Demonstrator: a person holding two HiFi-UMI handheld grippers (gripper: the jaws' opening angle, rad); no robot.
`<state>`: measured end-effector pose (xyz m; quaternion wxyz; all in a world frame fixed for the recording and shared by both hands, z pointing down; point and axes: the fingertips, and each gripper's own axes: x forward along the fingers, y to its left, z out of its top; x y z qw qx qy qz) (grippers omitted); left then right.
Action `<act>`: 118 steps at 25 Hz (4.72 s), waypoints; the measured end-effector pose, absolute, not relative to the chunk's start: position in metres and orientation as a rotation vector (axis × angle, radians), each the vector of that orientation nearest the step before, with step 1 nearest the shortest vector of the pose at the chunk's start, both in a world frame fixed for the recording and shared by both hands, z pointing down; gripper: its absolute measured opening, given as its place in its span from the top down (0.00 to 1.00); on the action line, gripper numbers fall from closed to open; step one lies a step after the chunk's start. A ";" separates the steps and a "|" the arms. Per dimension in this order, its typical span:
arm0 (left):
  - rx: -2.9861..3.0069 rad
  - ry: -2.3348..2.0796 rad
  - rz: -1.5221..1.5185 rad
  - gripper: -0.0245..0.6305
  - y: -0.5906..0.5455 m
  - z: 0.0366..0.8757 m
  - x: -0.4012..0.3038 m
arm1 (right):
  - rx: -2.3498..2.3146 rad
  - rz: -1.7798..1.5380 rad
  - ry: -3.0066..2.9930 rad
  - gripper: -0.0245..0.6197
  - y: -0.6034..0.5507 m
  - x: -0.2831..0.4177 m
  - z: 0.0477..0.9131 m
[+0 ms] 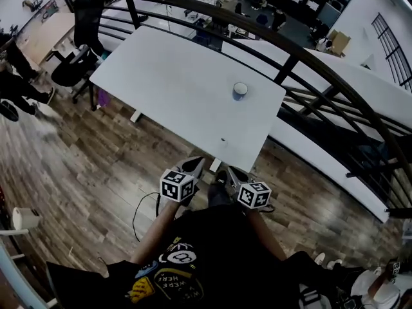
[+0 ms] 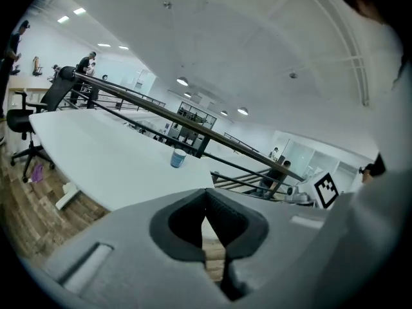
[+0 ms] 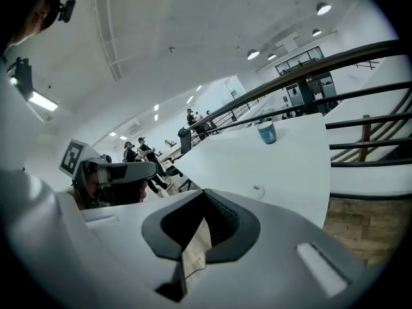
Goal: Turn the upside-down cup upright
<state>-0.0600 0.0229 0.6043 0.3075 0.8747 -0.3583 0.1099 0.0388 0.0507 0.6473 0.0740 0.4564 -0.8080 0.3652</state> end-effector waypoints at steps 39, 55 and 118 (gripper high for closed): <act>2.083 -0.843 0.458 0.96 -0.220 0.664 0.017 | 1.412 0.397 -2.252 0.35 -0.352 0.127 0.776; 2.069 -0.533 0.295 0.89 -0.258 0.615 0.087 | 1.170 -0.376 -2.092 0.34 -0.253 0.078 0.610; 1.864 -0.622 -0.067 0.87 -0.206 0.663 -0.050 | 1.459 0.494 -2.004 0.37 -0.418 0.116 0.803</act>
